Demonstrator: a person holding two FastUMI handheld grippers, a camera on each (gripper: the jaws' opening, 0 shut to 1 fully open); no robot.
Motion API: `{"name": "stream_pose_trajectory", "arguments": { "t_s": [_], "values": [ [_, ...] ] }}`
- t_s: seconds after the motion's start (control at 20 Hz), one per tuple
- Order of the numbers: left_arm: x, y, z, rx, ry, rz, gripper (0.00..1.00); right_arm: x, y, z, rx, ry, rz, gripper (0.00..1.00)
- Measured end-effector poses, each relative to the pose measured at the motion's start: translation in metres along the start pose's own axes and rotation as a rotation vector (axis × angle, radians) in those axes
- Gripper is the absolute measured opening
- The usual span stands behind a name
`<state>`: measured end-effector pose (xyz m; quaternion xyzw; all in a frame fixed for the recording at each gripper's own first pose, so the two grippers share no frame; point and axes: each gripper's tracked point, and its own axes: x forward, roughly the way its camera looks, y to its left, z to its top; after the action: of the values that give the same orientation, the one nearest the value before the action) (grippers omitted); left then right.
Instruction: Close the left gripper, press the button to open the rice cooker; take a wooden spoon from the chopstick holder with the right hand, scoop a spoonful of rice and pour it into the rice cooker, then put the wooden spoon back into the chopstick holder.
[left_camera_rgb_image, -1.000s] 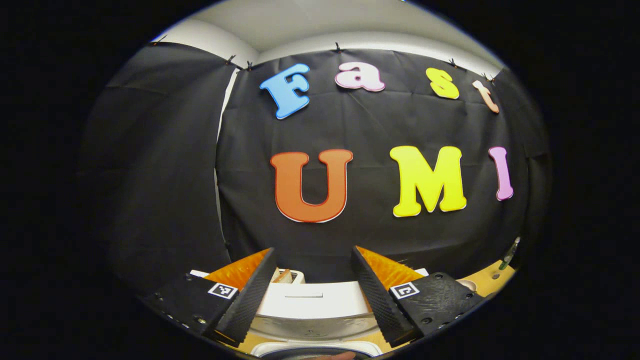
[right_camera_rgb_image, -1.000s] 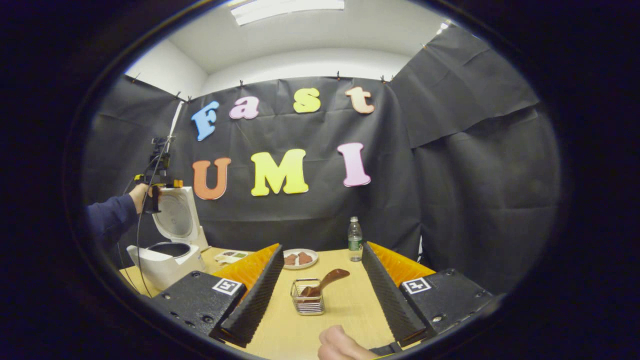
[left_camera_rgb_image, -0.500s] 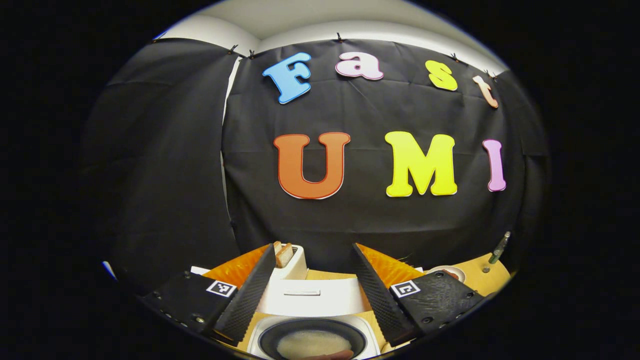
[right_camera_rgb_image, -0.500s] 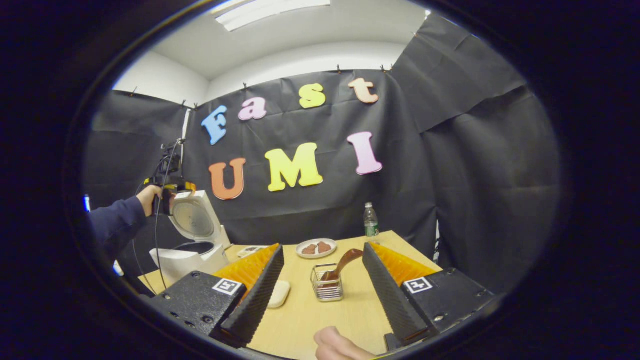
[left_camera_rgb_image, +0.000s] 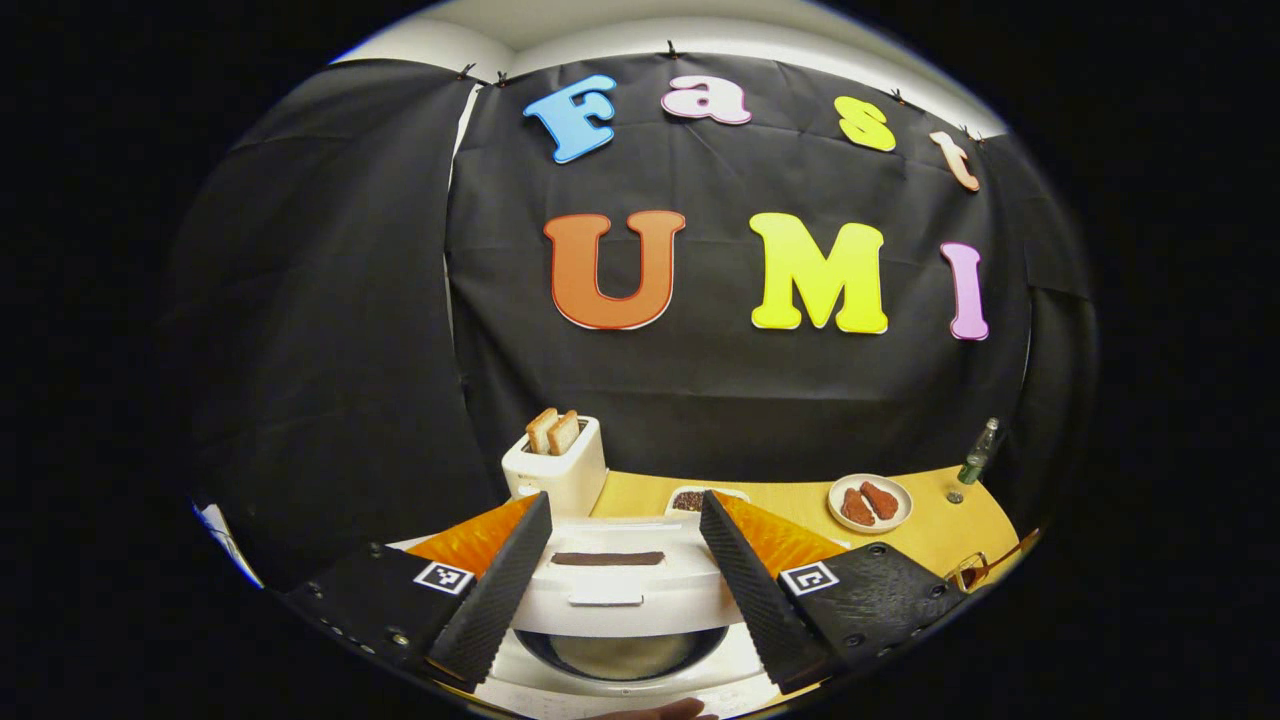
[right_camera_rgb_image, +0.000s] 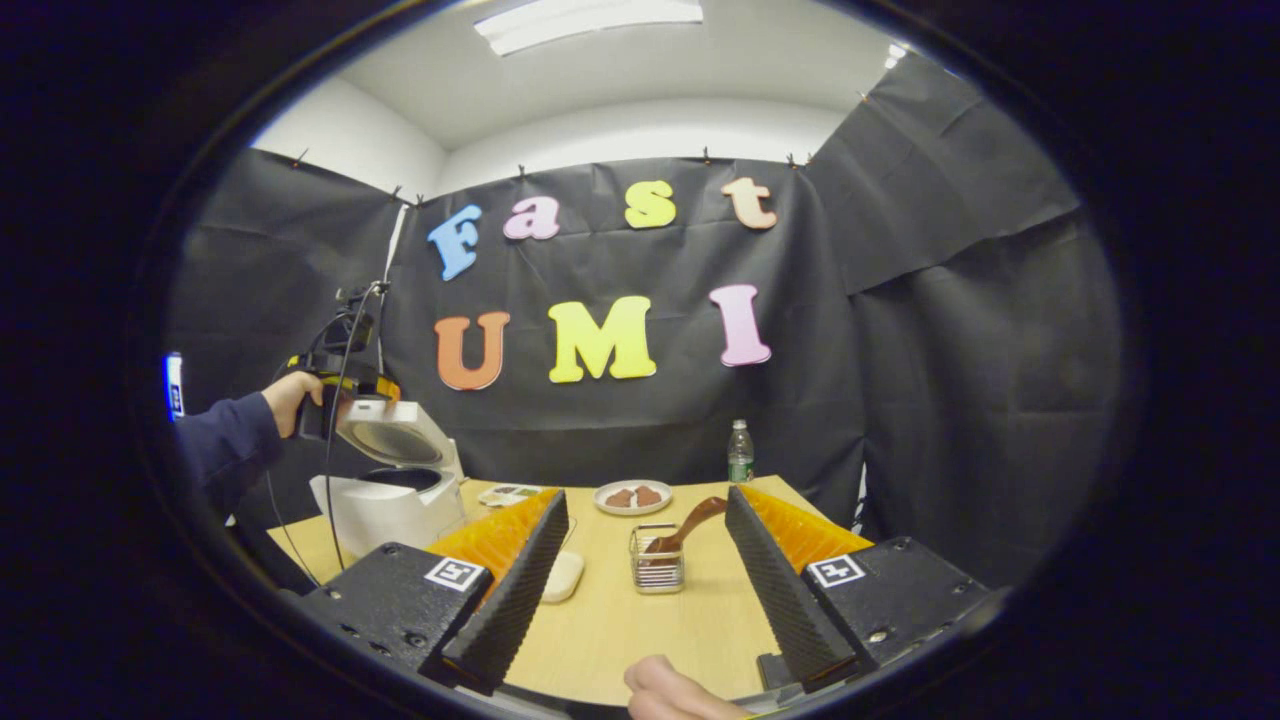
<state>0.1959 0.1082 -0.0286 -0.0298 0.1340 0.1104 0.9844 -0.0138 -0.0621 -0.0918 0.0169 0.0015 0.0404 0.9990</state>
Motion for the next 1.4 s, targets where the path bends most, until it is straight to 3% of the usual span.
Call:
{"name": "stream_pose_trajectory", "arguments": {
  "t_s": [0.35, 1.0, 1.4],
  "values": [
    [-0.017, -0.005, -0.052, 0.003, 0.077, -0.021, 0.96, -0.004, -0.005, 0.000, -0.050, -0.006, 0.018, 1.00],
    [-0.027, -0.007, -0.114, 0.042, 0.215, -0.034, 0.97, 0.000, -0.004, -0.007, -0.012, 0.044, 0.013, 1.00],
    [-0.034, -0.007, -0.125, 0.036, 0.197, -0.031, 0.97, 0.000, 0.006, -0.011, -0.017, 0.065, 0.036, 0.99]
  ]
}}
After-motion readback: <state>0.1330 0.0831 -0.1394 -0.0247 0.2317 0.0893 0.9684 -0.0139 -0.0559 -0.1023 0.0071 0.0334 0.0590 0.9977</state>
